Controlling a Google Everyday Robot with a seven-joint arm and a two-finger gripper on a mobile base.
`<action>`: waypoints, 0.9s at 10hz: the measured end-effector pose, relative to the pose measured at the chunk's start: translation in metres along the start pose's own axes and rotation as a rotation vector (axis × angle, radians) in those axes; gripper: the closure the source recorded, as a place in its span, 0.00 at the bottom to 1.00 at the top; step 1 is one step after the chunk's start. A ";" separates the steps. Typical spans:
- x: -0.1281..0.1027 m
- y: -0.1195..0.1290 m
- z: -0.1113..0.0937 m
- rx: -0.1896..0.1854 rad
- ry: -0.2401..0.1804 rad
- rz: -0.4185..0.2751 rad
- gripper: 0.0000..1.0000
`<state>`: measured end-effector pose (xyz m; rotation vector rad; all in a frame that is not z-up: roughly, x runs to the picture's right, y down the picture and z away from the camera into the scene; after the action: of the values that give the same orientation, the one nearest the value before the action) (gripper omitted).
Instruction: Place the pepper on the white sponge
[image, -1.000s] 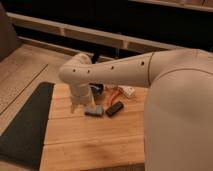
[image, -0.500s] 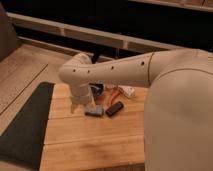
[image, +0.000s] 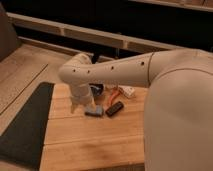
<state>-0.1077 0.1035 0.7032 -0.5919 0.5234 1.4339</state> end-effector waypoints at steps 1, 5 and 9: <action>0.000 0.000 0.000 0.000 0.000 0.000 0.35; 0.000 0.000 0.000 0.000 0.000 0.000 0.35; -0.001 0.000 -0.001 0.003 -0.005 -0.002 0.35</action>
<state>-0.1073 0.1025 0.7029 -0.5865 0.5208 1.4318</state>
